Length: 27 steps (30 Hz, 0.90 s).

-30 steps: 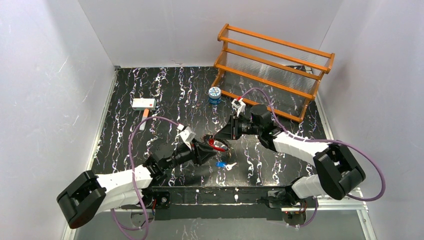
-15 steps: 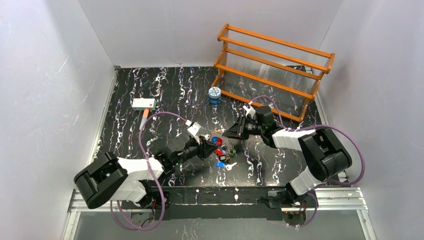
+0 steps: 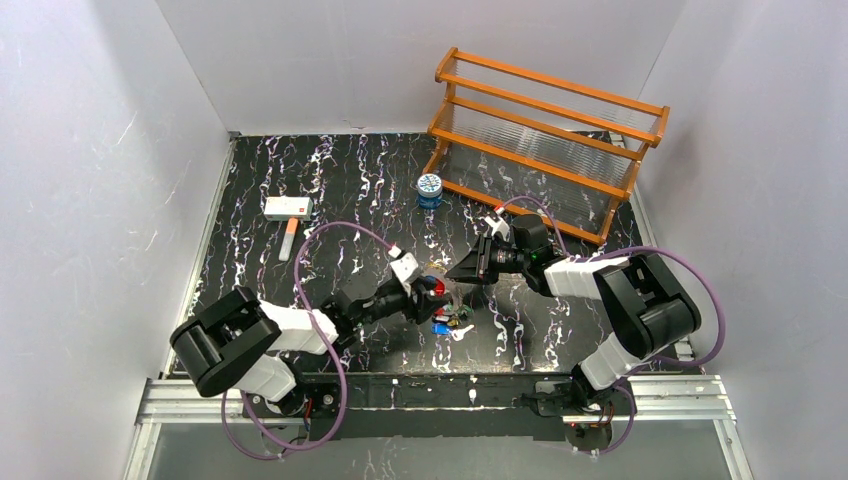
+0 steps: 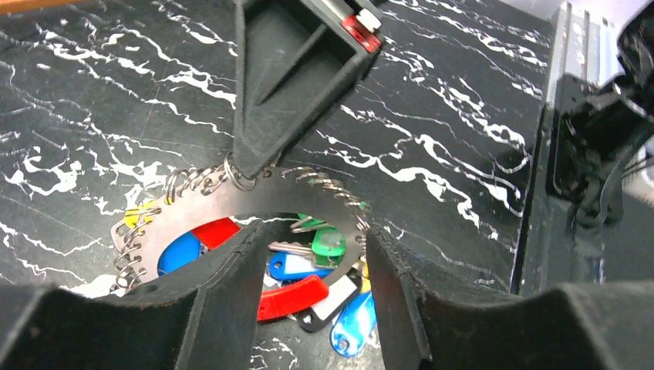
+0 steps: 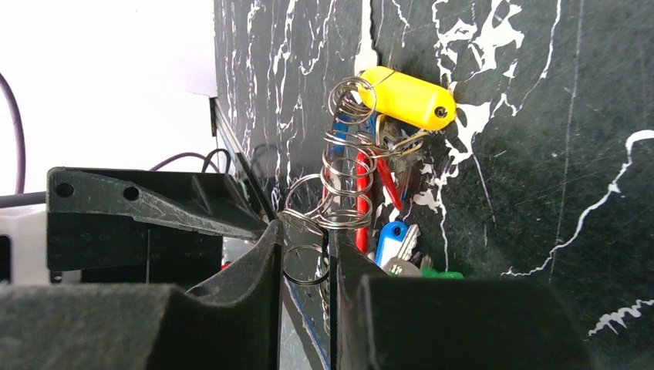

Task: Put the keys on the keyring

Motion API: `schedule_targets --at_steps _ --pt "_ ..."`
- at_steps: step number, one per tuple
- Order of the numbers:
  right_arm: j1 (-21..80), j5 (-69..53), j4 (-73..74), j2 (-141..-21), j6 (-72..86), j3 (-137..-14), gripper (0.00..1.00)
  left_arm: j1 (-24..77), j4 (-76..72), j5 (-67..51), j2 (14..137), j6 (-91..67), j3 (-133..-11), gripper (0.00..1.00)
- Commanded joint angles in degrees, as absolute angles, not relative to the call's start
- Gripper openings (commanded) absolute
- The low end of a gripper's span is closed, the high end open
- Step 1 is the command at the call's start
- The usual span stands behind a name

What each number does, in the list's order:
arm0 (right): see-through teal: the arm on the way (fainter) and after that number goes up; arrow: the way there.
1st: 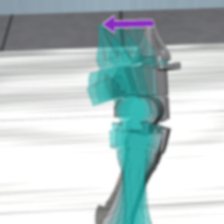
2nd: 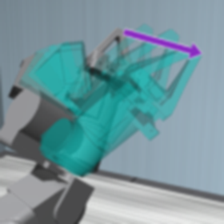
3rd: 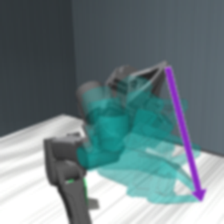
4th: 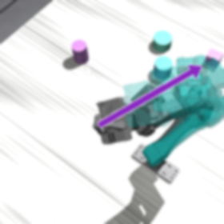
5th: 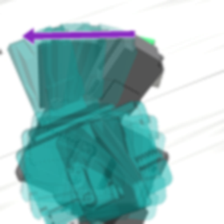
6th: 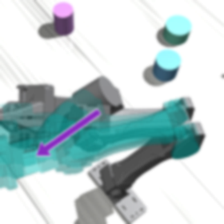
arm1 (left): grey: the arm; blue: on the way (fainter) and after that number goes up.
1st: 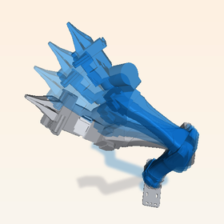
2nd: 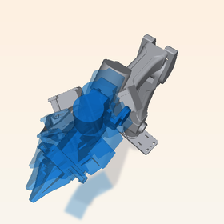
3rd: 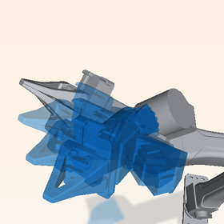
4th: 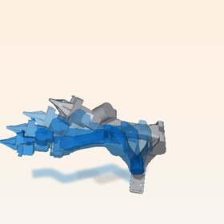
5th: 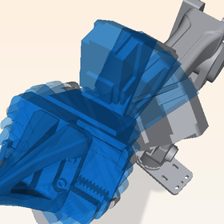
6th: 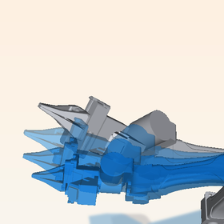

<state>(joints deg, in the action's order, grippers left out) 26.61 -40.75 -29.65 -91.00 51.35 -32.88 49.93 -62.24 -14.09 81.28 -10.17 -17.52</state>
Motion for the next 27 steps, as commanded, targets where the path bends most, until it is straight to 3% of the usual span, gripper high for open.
schedule_targets --at_steps 1,12,27 --pt "26.16 -45.32 -29.78 -88.37 51.43 -34.03 0.01 50.21 -71.59 -21.13 81.14 0.95 -13.31 0.49" --pt "26.12 -49.97 -29.29 -86.61 52.36 -34.40 0.01 50.36 -100.05 -26.66 94.43 3.80 -8.33 0.41" --pt "26.13 -50.82 -28.80 -86.31 52.73 -34.64 0.01 51.55 -102.47 -22.38 94.14 5.29 -11.09 0.39"
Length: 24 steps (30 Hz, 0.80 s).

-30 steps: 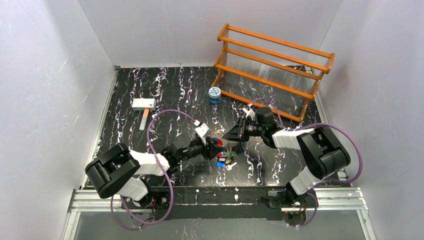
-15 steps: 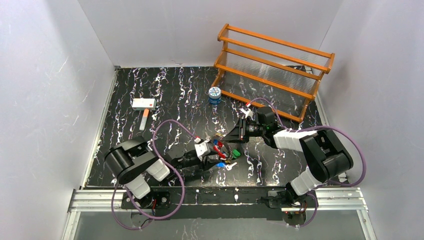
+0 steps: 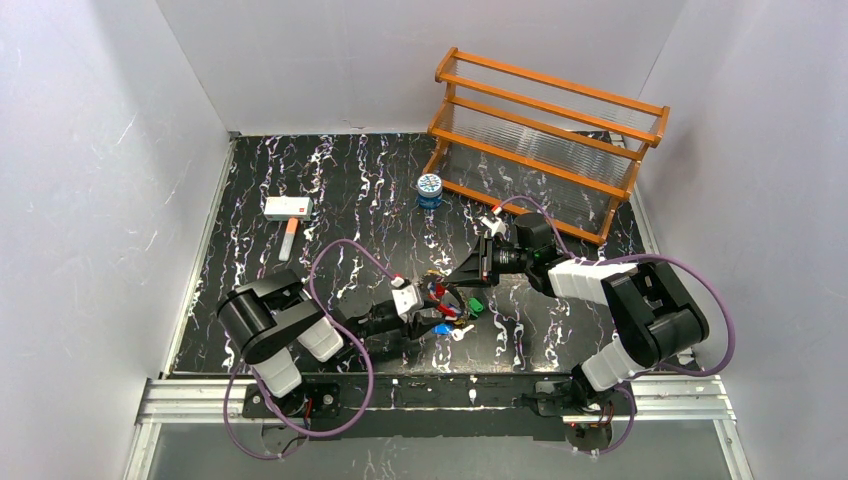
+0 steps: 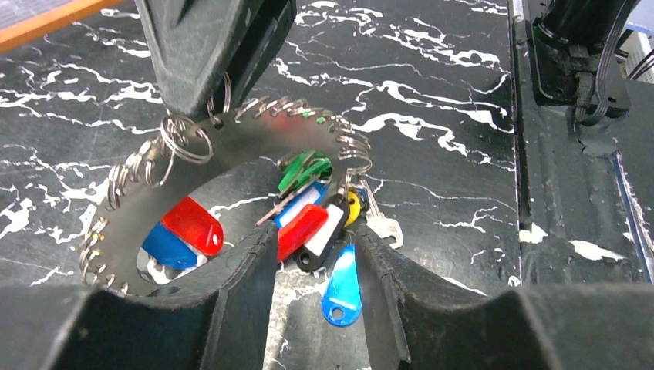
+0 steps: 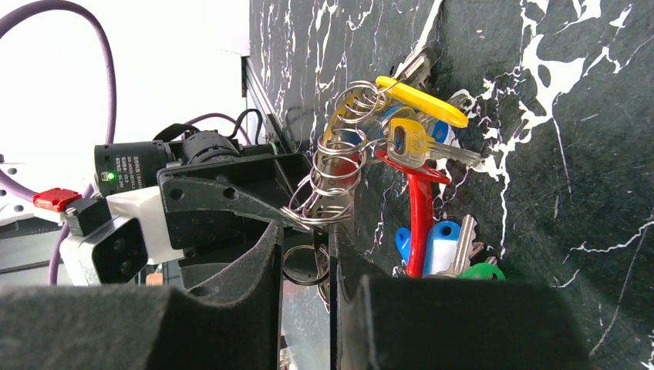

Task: Put the keys on the keyring

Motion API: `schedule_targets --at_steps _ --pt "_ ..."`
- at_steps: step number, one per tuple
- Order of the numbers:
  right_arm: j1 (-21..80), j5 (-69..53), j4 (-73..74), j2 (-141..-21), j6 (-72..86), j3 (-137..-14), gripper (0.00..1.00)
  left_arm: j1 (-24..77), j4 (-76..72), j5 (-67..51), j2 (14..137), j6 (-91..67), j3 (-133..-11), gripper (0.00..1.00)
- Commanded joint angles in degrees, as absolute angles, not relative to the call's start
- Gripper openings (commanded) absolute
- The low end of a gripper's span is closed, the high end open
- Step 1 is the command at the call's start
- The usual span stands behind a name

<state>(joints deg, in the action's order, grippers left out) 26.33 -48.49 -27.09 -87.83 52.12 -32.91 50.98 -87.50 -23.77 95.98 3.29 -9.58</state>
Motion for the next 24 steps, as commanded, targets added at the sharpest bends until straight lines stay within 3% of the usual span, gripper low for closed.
schedule_targets --at_steps 1,17,24 --pt "26.06 -50.85 -28.77 -86.35 52.81 -34.73 0.01 51.63 -102.48 -22.33 94.14 5.29 -11.26 0.39" --pt "26.12 -51.44 -29.27 -86.22 53.09 -34.95 0.01 52.34 -102.48 -7.34 90.31 0.45 -10.86 0.40" --pt "26.09 -51.50 -29.34 -86.13 53.17 -34.94 0.01 52.29 -102.46 -6.15 90.95 -3.89 -11.51 0.28"
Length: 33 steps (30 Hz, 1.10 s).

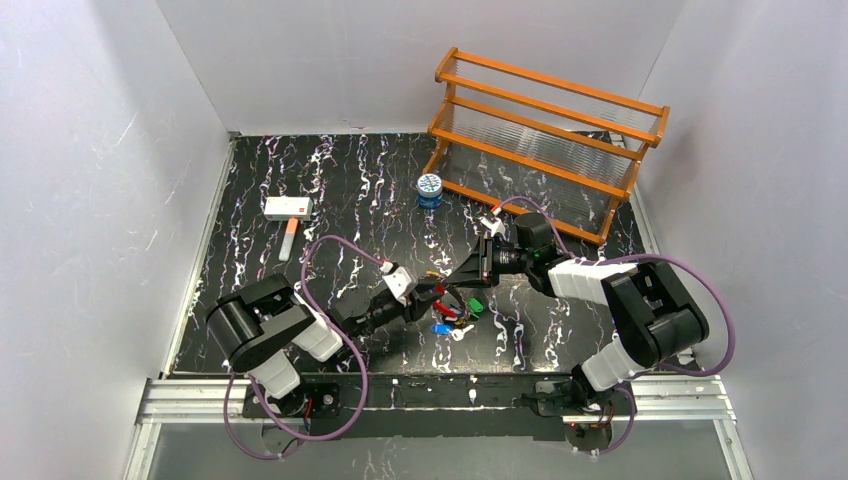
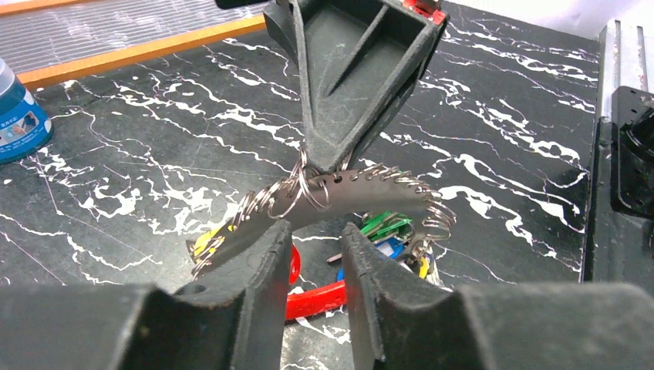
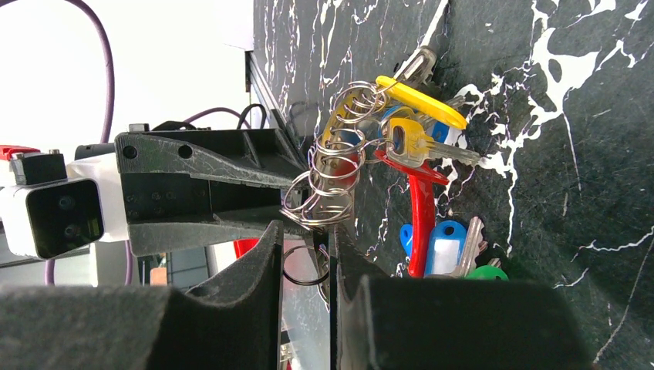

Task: Put the keys on the keyring

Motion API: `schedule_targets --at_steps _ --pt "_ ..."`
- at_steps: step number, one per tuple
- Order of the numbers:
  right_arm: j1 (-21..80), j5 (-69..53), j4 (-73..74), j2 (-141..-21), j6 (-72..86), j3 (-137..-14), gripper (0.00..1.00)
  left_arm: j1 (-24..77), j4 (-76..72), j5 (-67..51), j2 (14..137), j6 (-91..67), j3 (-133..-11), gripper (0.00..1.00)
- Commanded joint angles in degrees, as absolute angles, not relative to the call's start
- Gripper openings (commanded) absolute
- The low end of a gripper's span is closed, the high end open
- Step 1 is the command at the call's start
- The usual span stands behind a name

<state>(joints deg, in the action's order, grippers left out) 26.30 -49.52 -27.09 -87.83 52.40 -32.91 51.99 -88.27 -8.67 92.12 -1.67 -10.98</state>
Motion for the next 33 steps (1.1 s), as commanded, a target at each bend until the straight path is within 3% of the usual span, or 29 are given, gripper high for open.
schedule_targets --at_steps 1,19,33 --pt "26.10 -51.50 -29.28 -86.13 53.17 -34.90 0.01 52.34 -102.43 -6.23 90.99 -4.14 -11.47 0.26" --pt "26.10 -51.81 -29.46 -86.24 53.52 -35.70 0.01 53.54 -102.47 -5.55 90.15 -17.49 -9.13 0.29" --pt "26.07 -52.04 -29.85 -86.27 53.59 -35.53 0.01 55.37 -102.44 0.78 94.14 -23.11 -14.24 0.23"
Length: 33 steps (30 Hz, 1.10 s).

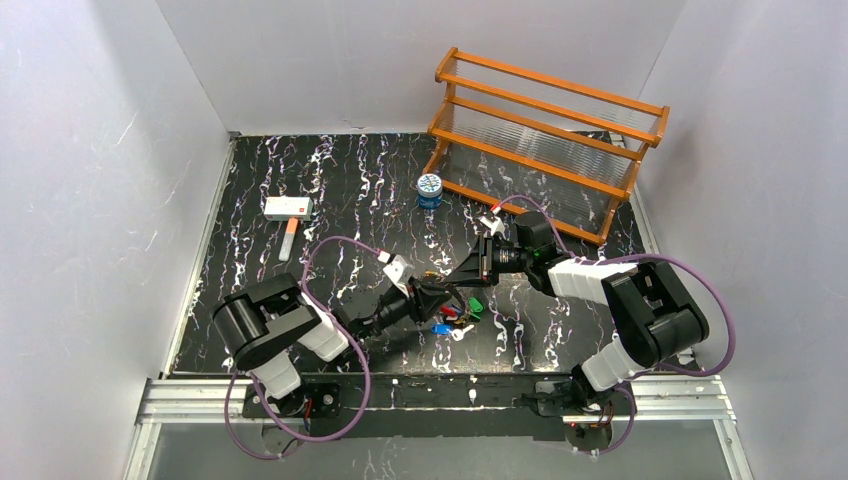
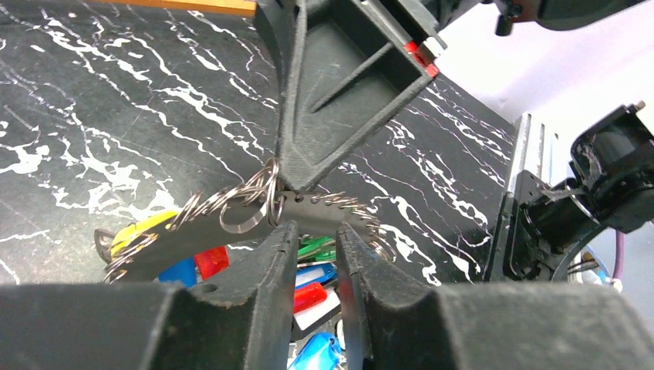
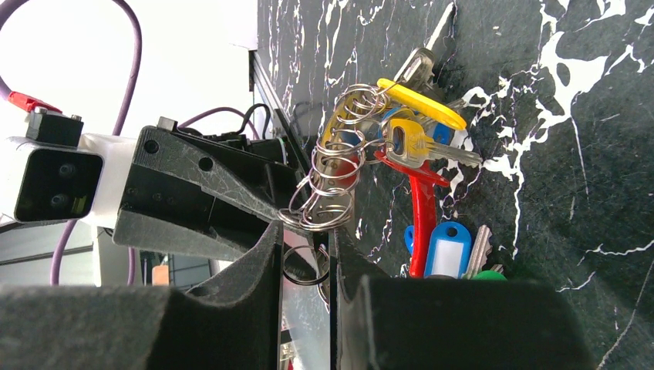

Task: Put the keys on the keyring

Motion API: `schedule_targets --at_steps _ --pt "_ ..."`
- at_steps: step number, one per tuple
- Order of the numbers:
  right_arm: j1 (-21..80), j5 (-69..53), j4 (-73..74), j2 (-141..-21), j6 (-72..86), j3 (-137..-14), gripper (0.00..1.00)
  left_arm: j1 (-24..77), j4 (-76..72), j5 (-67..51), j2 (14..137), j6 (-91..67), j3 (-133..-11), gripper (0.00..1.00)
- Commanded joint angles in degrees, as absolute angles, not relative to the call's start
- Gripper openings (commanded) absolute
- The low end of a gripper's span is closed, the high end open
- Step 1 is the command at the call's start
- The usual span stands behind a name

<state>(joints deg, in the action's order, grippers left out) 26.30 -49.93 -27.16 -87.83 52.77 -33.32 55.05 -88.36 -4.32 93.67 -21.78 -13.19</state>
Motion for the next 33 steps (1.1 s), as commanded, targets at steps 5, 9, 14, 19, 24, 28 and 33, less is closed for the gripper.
schedule_targets --at_steps 5,9,14,19,24,28,33 --pt "26.12 -52.21 -29.95 -86.05 53.66 -35.58 0.01 55.37 -102.47 4.86 94.57 -23.34 -13.70 0.14" --pt "26.13 -52.38 -29.97 -86.04 53.75 -35.51 0.01 55.37 -102.48 6.13 94.24 -23.23 -13.73 0.20" --pt "26.11 -52.58 -30.14 -85.96 53.79 -35.54 0.01 55.37 -102.48 6.45 93.83 -22.43 -14.19 0.23" --pt "26.16 -52.53 -30.28 -85.91 53.80 -35.33 0.01 55.37 -102.48 4.93 93.43 -21.01 -14.41 0.11" --pt "26.12 -52.39 -30.37 -85.96 53.79 -35.28 0.01 55.37 -102.47 1.49 92.41 -20.13 -14.37 0.00" --pt "26.09 -52.28 -30.62 -85.95 53.83 -35.28 0.01 55.37 -102.44 0.13 91.41 -20.21 -13.60 0.00" --pt "26.11 -52.30 -30.94 -85.78 53.96 -35.46 0.01 55.37 -102.46 -1.64 89.67 -19.44 -12.03 0.00"
